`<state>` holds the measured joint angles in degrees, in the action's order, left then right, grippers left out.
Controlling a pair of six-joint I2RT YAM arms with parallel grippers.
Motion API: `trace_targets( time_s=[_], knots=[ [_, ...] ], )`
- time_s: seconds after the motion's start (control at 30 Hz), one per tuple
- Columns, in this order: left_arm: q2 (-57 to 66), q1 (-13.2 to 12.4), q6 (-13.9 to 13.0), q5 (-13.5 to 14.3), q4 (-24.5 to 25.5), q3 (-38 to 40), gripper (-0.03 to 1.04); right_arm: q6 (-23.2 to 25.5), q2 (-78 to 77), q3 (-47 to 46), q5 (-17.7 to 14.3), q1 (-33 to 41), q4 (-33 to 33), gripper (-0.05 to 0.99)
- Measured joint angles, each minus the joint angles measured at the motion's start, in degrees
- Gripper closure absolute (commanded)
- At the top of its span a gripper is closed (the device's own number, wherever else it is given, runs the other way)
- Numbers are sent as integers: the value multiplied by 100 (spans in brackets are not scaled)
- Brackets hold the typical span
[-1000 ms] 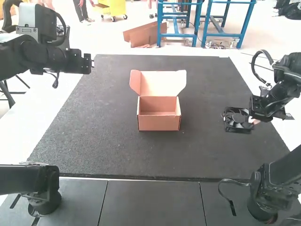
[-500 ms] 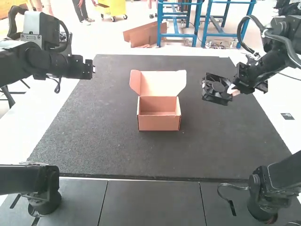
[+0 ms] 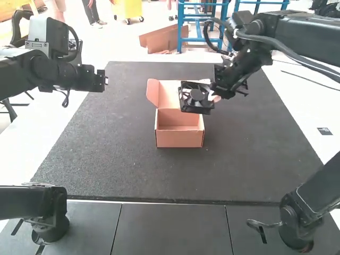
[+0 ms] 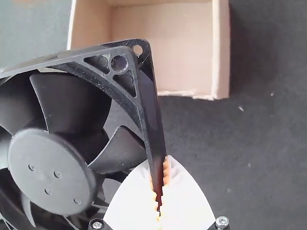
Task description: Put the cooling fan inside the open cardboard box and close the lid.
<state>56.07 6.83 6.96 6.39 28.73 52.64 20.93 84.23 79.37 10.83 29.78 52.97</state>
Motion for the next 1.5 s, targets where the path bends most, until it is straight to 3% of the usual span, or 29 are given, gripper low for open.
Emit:
trace_targets(
  time_s=[0.3, 0.43, 0.83, 1.33, 1.47, 1.5],
  knots=[
    [0, 79, -2, -2, -2, 2, 4, 210, 1222, 713, -680, 422, -341, 94],
    [-17, 118, 0, -2, 15, 0, 4, 256, 1694, 992, -817, 422, -457, 95],
    [-72, 120, 68, -2, 72, 0, 4, 264, 2706, 1379, -1005, 422, -612, 95],
    [-166, 120, 87, -2, 105, 0, 4, 264, 3344, 1379, -1019, 422, -588, 95],
    [-166, 122, 87, -2, 103, 0, 4, 264, 3471, 1379, -894, 422, -570, 82],
    [-166, 120, 87, -2, 105, 0, 4, 264, 3499, 1381, -855, 422, -555, 68]
  ],
)
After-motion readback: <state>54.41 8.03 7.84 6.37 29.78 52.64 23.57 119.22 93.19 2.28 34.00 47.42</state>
